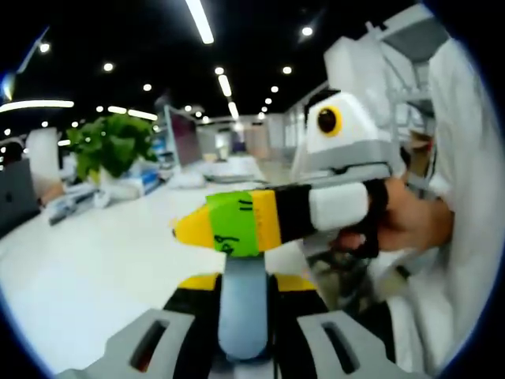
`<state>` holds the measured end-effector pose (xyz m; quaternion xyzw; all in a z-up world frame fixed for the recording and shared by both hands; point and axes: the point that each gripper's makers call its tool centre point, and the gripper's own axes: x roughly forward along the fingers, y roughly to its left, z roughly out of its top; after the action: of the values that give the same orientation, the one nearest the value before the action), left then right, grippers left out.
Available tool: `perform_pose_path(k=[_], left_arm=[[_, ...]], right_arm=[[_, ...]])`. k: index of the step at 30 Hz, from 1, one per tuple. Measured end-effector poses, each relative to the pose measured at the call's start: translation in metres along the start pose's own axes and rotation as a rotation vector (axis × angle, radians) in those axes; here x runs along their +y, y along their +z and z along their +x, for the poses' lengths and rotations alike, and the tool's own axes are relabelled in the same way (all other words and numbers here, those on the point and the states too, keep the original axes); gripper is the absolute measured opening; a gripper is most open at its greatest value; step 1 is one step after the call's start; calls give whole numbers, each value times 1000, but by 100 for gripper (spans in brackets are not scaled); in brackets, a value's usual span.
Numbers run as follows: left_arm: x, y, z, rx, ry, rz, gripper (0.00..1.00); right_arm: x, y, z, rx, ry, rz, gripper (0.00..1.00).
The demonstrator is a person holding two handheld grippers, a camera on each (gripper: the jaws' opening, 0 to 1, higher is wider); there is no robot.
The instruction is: Pick up the paper insert the paper into the punch align the paper edges press the punch to punch holes
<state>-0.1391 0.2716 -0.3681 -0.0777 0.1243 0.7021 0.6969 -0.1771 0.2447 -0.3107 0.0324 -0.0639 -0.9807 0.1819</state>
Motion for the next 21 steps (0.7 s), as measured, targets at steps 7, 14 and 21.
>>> perform_pose_path(k=[7,14,21], left_arm=[[-3,1,0,2,5,-4,28],[3,0,1,4,23,-12,36],[2,16,-4,-60,20,-36,49]], right_arm=[[5,28,-1,-82,61,54,4],[-12,40,-14,-110,18,34,4],[-26,53,-28,-131,24,45,13]])
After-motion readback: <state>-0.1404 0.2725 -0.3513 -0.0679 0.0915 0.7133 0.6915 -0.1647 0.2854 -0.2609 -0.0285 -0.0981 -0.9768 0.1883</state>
